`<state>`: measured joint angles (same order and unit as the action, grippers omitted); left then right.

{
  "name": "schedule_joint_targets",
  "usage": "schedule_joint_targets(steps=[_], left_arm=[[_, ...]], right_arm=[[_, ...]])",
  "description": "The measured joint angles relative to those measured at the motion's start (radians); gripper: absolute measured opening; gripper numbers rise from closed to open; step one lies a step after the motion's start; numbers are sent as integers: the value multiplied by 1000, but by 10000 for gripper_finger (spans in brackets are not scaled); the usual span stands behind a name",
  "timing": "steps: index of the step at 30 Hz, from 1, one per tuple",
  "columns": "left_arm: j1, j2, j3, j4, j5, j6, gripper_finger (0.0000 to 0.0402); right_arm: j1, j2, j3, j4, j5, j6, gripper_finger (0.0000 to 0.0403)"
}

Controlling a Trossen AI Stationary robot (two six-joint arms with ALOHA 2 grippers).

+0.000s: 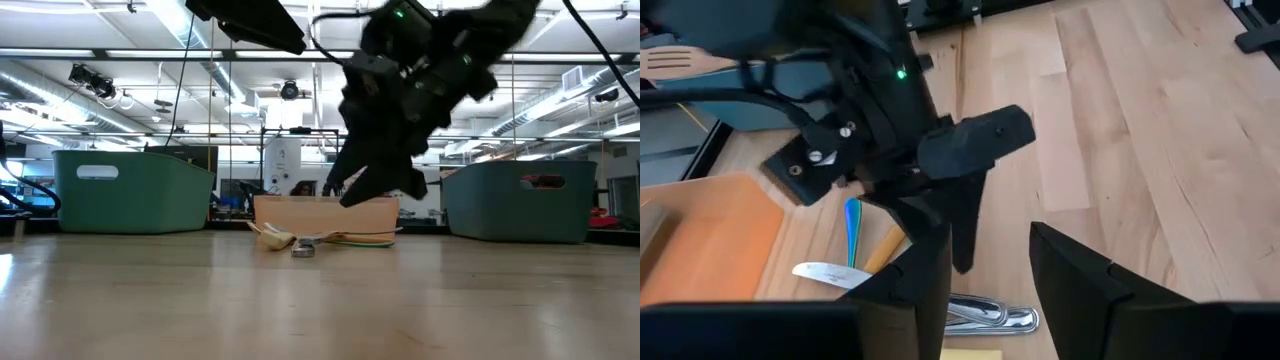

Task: Pick & Place Kitchen Items
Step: Put the right silver knife into the orange bin

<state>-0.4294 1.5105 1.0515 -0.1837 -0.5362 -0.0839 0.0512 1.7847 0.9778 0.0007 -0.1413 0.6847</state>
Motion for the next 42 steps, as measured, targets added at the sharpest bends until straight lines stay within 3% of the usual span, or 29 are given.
schedule_joint_targets(steps=[5,11,16,19,21,27,42], left_arm=[[0,0,0,0,0,0,142],[0,0,0,0,0,0,142],[0,0,0,-1,0,0,142],[0,0,0,-1,0,0,142],[0,0,0,-2,0,1,142],[0,0,0,-6,1,1,142],[-1,-1,-1,-54,2,-2,142]], right_arm=[[7,0,213,-393,76,-142,176],[43,0,375,-614,203,-290,175],[93,0,402,-648,219,-583,175],[129,12,402,-640,310,-693,175],[139,31,402,-637,371,-738,175],[135,119,403,-590,387,-861,175],[120,256,562,-761,421,-1001,159]])
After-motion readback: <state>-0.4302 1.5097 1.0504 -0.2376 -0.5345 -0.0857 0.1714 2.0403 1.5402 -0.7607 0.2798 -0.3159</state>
